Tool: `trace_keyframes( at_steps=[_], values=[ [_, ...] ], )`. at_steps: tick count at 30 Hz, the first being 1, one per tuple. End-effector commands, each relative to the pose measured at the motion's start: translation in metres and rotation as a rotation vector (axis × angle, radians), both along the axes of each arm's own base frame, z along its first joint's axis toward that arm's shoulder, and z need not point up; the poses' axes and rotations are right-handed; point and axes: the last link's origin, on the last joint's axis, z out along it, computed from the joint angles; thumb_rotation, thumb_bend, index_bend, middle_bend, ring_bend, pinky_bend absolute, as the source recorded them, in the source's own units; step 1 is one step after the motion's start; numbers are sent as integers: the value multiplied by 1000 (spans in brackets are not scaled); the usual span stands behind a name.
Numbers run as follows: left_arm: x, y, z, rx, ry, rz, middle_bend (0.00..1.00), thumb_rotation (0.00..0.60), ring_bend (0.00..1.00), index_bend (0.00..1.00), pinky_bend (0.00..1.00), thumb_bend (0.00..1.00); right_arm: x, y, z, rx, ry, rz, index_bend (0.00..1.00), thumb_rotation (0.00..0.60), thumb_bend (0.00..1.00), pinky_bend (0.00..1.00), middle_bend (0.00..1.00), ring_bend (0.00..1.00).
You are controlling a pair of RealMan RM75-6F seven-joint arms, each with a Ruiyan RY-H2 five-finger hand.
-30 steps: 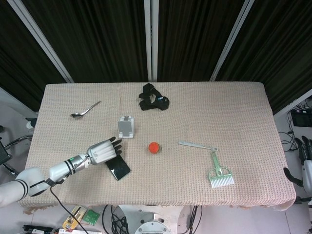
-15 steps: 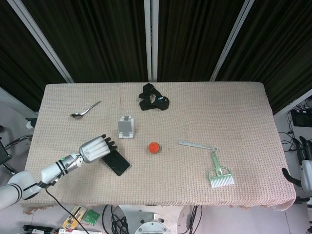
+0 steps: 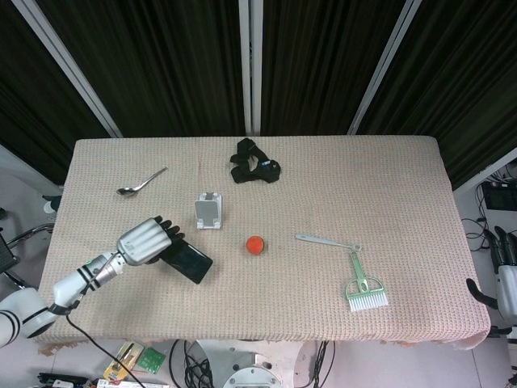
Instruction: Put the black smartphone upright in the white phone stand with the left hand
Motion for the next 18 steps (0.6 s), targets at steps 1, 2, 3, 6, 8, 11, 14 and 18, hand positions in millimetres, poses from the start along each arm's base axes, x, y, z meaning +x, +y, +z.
trace_keyframes(
  at_steps=[1, 2, 3, 6, 8, 11, 14, 18],
  values=[
    [1, 4, 7, 24, -9, 17, 550, 600, 398, 495, 483, 412, 0, 1, 1, -4, 0, 1, 0, 600, 176, 0, 0, 0],
    [2, 6, 10, 41, -8, 20, 552, 600, 399, 498, 485, 416, 0, 1, 1, -5, -1, 2, 0, 600, 176, 0, 0, 0],
    [3, 8, 12, 53, -5, 22, 555, 600, 401, 501, 487, 423, 0, 1, 1, -7, -1, 2, 0, 600, 176, 0, 0, 0],
    [8, 18, 24, 122, 17, 20, 557, 600, 403, 503, 489, 440, -1, 2, 2, -12, -1, 1, 0, 600, 176, 0, 0, 0],
    [13, 25, 35, 185, 45, -18, 558, 600, 403, 503, 488, 441, -1, 2, 3, -14, -3, 1, 0, 600, 176, 0, 0, 0],
    [25, 33, 52, 314, 104, -131, 558, 600, 403, 503, 480, 445, -1, 2, 3, -16, -4, 2, 0, 600, 176, 0, 0, 0],
    [36, 37, 64, 457, 188, -308, 557, 600, 403, 503, 465, 456, -1, 1, 3, -18, -5, 3, 0, 600, 176, 0, 0, 0],
    [47, 39, 66, 564, 280, -524, 552, 600, 402, 501, 458, 475, 0, 1, 2, -15, -4, 6, 0, 600, 176, 0, 0, 0]
  ],
)
